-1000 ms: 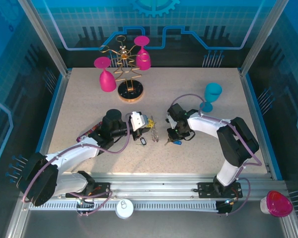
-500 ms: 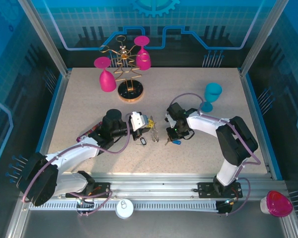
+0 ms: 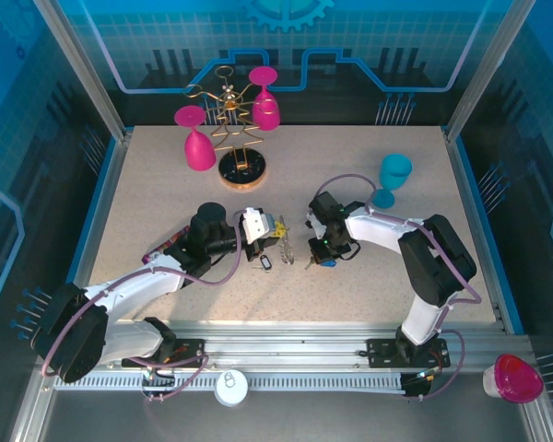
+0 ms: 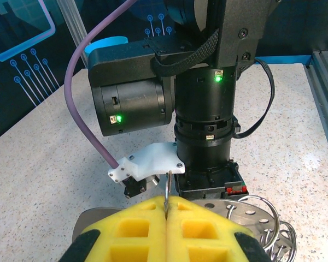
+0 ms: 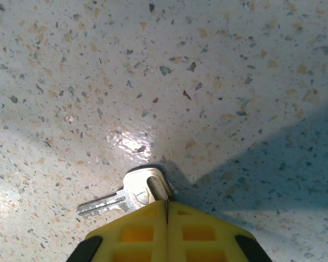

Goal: Put the keys on the keyring

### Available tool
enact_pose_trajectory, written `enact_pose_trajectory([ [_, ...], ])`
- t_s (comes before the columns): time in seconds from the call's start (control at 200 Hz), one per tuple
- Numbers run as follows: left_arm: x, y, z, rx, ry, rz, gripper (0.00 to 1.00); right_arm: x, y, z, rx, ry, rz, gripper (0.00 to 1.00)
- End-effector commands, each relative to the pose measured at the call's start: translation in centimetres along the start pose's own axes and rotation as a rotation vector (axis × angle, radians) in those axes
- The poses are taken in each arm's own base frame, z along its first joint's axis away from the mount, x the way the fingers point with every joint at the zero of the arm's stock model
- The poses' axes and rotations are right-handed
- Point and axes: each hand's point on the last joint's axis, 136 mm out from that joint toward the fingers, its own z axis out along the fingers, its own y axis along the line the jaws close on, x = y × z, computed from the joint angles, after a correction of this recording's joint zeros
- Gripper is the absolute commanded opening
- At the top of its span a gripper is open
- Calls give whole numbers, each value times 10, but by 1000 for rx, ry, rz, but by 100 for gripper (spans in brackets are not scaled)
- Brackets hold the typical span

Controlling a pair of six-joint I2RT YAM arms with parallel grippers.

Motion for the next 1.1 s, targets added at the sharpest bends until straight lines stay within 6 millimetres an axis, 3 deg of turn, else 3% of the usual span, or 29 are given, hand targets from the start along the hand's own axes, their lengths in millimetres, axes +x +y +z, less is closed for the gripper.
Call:
enact_pose_trajectory([
  [0.0,-28,2,-3,-1,-64,55,0,1,8,-14,-10,-10,-27,0],
  [0.07,-27,2,-3,2,-65,55,0,2,9,-16,-11,-15,-31,0],
  [0.27,-27,1,-3,5,-64,53,0,4,7,-9,-9,9,-26,14],
  [0.69,-27,1,-3,9,-64,53,0,1,7,-4,-1,21,-28,15],
  [0.976,-27,0,-3,11,-64,53,0,1,6,-7,4,12,-29,2],
  [1.096,-27,0,-3,11,-62,53,0,1,8,-16,6,-4,-39,1],
])
